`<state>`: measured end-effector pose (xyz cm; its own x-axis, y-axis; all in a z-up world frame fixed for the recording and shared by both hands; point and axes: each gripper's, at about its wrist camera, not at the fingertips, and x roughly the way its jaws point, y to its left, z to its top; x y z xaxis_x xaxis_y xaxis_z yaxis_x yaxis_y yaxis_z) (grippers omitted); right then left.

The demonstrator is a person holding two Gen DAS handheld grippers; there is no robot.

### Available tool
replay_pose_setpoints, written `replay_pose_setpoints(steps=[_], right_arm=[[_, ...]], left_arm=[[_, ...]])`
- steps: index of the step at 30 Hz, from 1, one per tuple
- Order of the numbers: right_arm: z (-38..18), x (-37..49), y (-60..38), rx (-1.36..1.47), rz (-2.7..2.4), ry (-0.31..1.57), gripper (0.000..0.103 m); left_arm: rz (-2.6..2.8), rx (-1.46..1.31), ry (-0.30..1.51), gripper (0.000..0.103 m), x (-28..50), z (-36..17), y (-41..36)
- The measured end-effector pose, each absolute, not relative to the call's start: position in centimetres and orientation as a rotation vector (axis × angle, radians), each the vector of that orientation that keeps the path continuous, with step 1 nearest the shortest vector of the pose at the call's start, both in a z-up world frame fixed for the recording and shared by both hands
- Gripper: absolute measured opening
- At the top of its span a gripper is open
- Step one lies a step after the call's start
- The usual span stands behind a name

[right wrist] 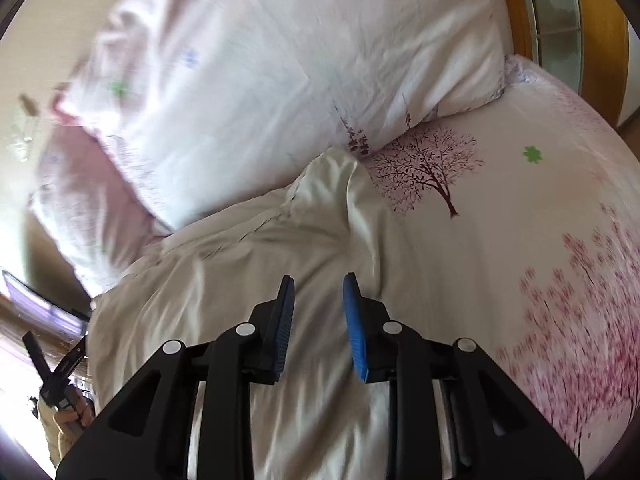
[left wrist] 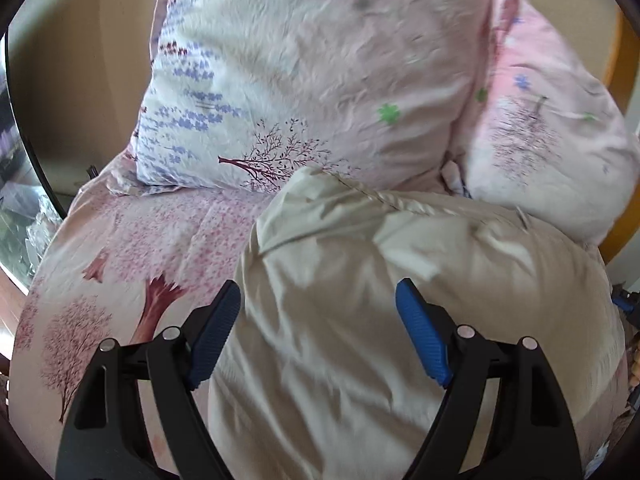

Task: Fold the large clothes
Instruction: 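Grasp the folded jacket edge with both grippers and fold it over again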

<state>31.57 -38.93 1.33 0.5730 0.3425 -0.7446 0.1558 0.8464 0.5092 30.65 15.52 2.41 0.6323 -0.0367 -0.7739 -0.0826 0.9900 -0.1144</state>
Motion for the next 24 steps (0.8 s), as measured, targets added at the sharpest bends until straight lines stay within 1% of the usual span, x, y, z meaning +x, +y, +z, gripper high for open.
replay_pose_setpoints(steps=[3,6,8,13,16,17,19,20,21,23,24], right_arm=[[1.0,28.7,-39.0,0.578,0.140,0.961,0.027],[-0.5,28.3,-39.0,0.576,0.126,1.008,0.027],[-2.2,28.7,-39.0,0.616,0.121,1.051,0.026],[-3.7,29.5,-39.1,0.662,0.112,1.080,0.023],[-3.5,28.9,-39.6,0.700,0.110,1.052,0.023],[-3.2,28.4,-39.8,0.712,0.105,1.037,0.024],[-2.4,26.9,-40.7,0.765,0.108,0.989,0.031],[-2.0,26.1,-41.0,0.795,0.109,0.965,0.042],[-1.3,25.0,-41.5,0.835,0.098,0.930,0.059],[-0.6,23.4,-42.0,0.885,0.078,0.881,0.068],[-0.5,22.9,-42.2,0.902,0.068,0.876,0.070]], left_arm=[[0.033,-0.116,0.889,0.080,28.9,2.3,15.3],[0.040,-0.118,0.921,0.081,28.6,1.2,15.6],[0.053,-0.152,0.940,0.085,28.7,0.1,16.3],[0.056,-0.199,0.964,0.090,28.8,-1.6,16.7],[0.050,-0.266,0.968,0.090,28.8,-2.2,17.4],[0.044,-0.293,0.967,0.088,28.6,-2.1,17.8],[0.017,-0.383,0.961,0.086,27.8,-1.5,19.0],[0.002,-0.434,0.946,0.086,27.3,-1.1,19.7],[-0.013,-0.504,0.920,0.086,26.5,-0.6,20.9],[-0.029,-0.604,0.892,0.086,25.5,-0.1,22.7],[-0.036,-0.674,0.881,0.086,24.7,-0.1,23.8]])
